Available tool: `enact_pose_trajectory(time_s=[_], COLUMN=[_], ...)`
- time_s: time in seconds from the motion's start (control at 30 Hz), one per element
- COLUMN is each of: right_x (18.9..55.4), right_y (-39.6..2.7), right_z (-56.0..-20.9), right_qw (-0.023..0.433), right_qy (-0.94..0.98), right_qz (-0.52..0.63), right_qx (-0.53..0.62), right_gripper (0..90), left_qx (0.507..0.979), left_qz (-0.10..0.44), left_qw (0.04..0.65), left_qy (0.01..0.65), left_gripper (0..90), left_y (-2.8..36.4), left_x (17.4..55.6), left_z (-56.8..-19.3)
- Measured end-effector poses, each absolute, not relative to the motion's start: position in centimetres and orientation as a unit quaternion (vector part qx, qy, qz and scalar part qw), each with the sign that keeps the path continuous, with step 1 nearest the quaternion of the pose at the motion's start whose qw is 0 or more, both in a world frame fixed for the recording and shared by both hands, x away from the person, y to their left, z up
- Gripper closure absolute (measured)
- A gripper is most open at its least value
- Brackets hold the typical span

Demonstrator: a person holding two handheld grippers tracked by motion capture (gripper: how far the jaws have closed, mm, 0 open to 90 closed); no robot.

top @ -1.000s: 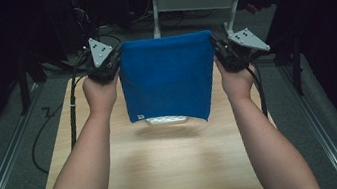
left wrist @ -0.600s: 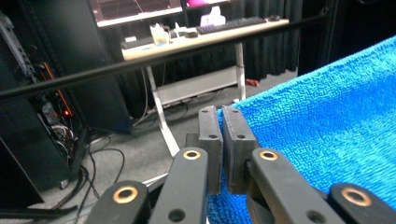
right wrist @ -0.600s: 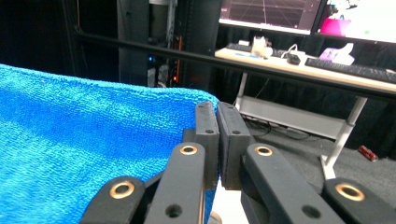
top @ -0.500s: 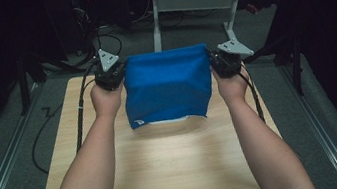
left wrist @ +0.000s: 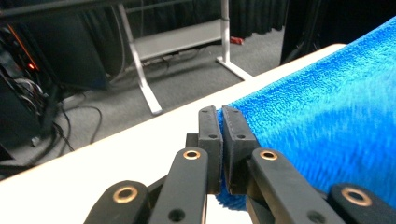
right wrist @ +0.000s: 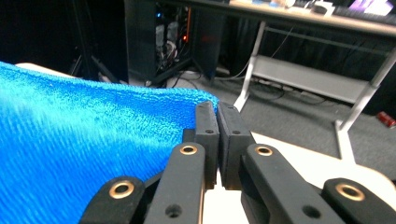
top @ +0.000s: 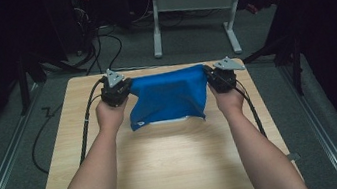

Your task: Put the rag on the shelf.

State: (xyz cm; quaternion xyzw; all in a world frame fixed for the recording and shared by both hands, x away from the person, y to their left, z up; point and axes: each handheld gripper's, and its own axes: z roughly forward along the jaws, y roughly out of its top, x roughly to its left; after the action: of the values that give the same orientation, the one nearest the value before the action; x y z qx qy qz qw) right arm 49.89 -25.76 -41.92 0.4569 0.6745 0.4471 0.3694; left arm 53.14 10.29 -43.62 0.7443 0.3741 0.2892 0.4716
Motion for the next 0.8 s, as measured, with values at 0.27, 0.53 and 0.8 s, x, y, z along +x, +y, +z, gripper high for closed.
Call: enact_pose_trajectory(time_s=[0.27, 0.53, 0.8], right_x=[49.4, 49.0, 48.8], right_y=[-25.7, -25.5, -25.4], right_z=[-44.8, -46.7, -48.3], right_qw=[0.342, 0.330, 0.317], right_qy=[0.682, 0.693, 0.699], right_qz=[0.444, 0.432, 0.421], right_qx=[0.470, 0.474, 0.483], right_gripper=[88.5, 88.4, 88.2], left_qx=[0.752, 0.762, 0.765], left_qz=[0.265, 0.243, 0.231], left_qw=[0.464, 0.453, 0.450], left_qy=[0.386, 0.393, 0.400], left_gripper=[87.3, 86.9, 85.6], left_y=[10.5, 10.5, 10.6], left_x=[52.9, 52.7, 52.6], left_z=[-45.7, -47.1, -48.2])
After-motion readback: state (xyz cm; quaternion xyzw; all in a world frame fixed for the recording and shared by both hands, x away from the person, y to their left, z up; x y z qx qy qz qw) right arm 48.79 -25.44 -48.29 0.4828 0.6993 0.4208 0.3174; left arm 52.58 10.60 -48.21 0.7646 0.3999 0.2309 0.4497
